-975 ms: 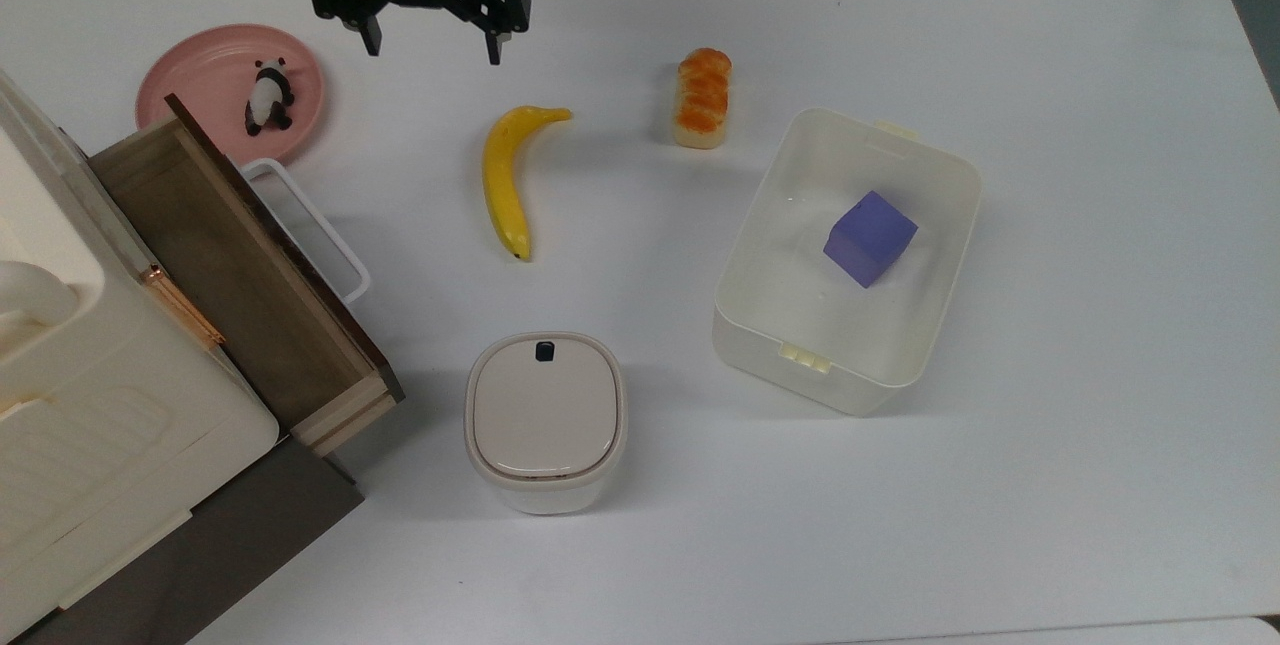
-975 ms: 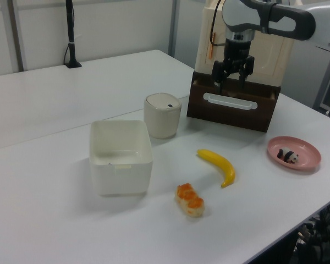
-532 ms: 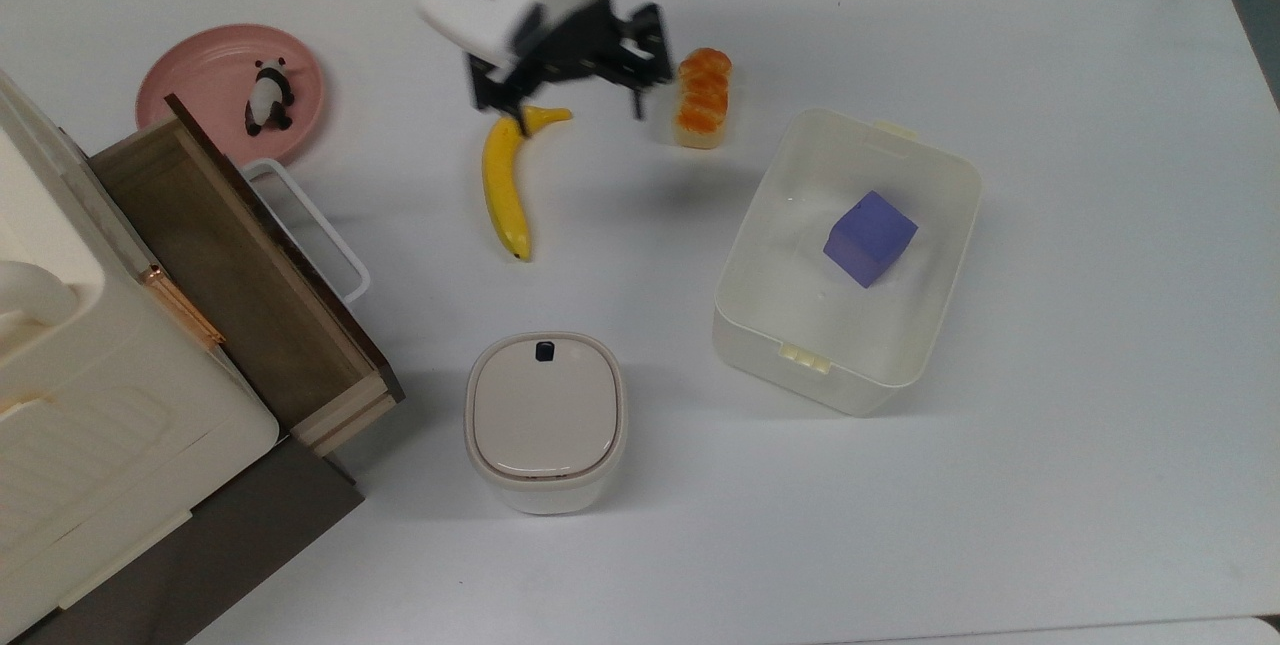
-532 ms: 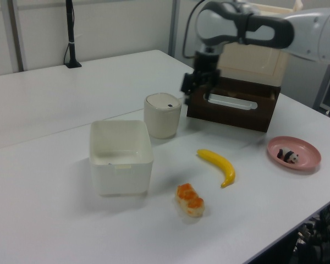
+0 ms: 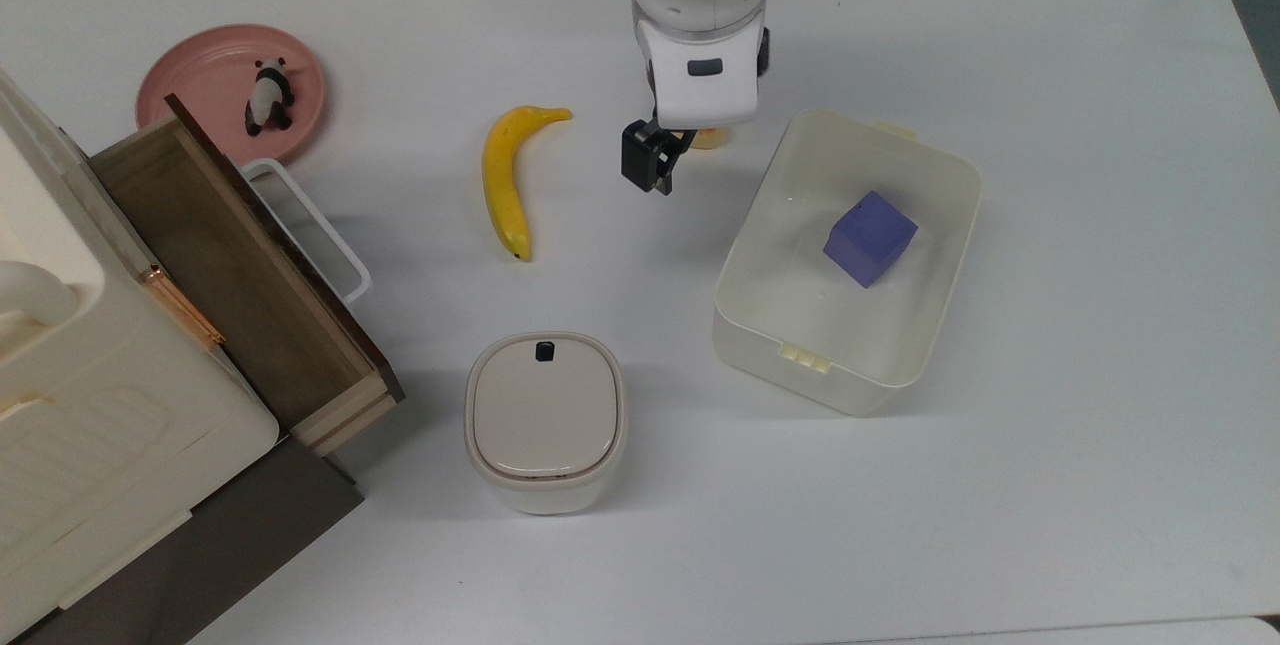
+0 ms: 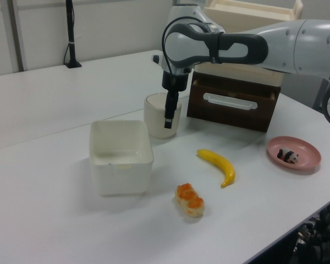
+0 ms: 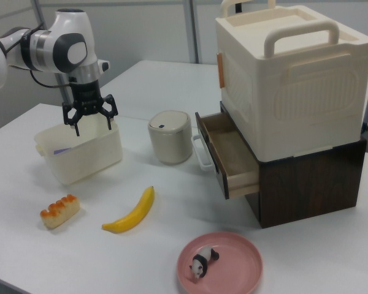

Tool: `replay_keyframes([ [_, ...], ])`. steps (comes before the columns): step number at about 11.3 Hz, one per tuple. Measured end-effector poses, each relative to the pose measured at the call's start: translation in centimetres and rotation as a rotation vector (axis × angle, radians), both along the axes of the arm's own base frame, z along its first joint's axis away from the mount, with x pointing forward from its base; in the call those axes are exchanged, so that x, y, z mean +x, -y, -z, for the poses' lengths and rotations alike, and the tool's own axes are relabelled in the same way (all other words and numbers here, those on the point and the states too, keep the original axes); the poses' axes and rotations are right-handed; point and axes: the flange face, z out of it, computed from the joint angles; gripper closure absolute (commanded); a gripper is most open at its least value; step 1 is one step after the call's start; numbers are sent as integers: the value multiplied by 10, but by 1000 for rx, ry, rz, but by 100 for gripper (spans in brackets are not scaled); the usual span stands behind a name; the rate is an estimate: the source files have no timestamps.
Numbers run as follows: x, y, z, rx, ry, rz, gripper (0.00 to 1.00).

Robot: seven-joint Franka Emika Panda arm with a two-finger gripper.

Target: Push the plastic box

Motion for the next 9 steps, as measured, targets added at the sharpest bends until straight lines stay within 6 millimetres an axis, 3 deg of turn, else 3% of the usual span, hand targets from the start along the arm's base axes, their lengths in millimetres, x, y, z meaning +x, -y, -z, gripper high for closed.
replay_keyframes([
  [2, 0, 9, 8, -57, -16, -135, 0],
  [5, 2, -6, 38, -119, -52, -200, 0],
  [9, 5, -6, 42, -120, -47, -201, 0],
])
